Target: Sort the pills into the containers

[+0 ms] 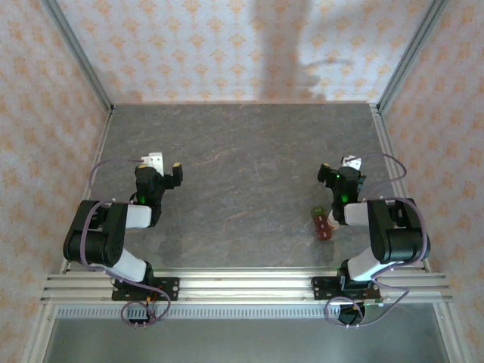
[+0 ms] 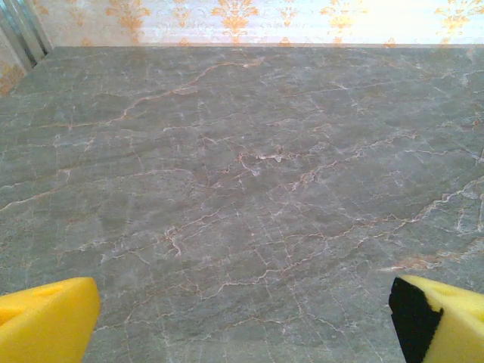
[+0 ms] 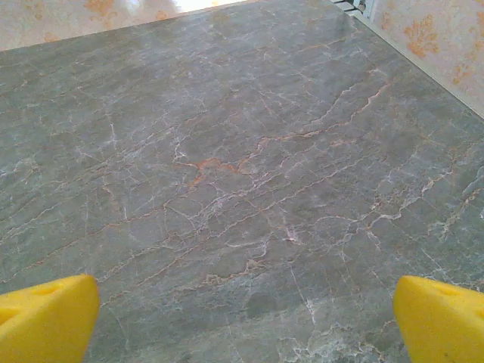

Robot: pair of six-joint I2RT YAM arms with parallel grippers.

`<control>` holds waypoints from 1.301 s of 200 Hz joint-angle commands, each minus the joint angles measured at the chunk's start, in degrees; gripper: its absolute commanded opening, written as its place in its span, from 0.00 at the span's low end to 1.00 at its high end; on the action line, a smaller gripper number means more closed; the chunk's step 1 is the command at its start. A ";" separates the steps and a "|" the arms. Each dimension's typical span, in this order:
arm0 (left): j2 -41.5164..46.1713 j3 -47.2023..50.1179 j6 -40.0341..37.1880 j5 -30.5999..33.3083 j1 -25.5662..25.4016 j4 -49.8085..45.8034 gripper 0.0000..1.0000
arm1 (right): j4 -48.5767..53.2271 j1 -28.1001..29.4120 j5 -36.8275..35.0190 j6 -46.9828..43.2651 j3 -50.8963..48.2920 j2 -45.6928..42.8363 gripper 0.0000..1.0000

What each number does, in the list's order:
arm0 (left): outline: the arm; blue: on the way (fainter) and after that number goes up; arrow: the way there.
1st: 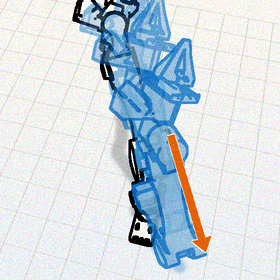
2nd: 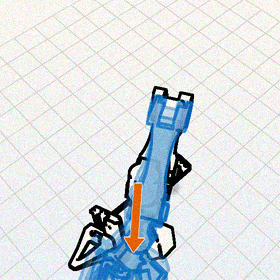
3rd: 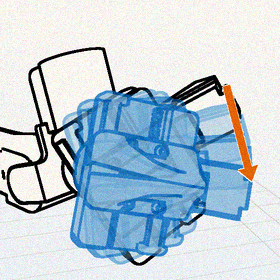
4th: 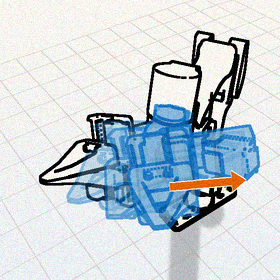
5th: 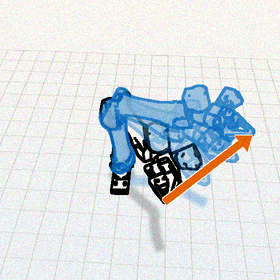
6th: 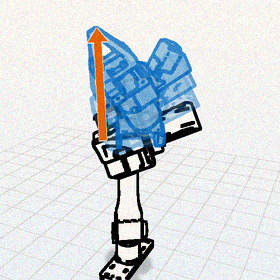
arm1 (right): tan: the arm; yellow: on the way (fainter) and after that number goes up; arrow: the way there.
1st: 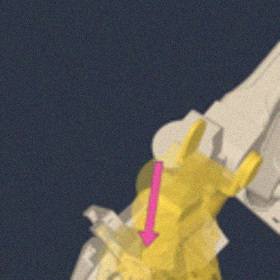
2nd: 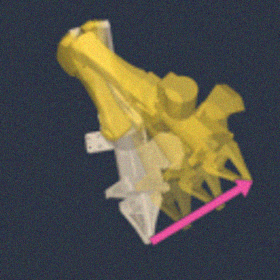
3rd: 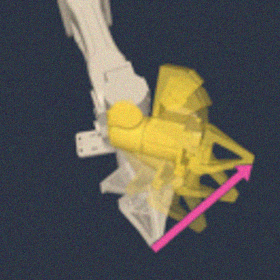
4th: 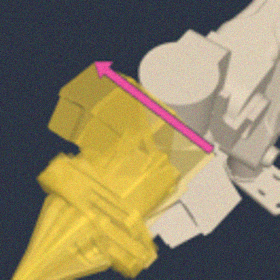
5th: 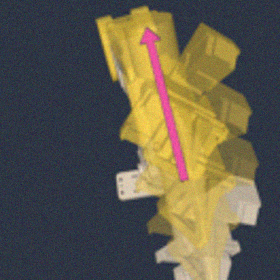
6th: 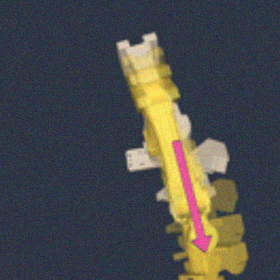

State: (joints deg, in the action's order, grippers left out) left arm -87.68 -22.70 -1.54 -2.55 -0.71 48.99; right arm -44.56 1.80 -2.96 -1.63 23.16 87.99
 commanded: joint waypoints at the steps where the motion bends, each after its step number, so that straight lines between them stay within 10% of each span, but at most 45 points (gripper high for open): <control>1: 0.14 0.24 -0.44 0.03 0.02 0.67 1.00 | 0.08 -0.31 -0.07 -0.87 0.94 -0.73 0.99; 260: 0.05 -0.07 0.11 0.79 0.18 0.13 1.00 | 0.80 -0.30 -3.32 0.79 0.96 -1.96 0.99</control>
State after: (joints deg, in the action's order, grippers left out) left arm -87.68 -22.70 -1.52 -2.52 -0.69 48.60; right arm -44.53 1.80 -3.05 -1.58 23.16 87.99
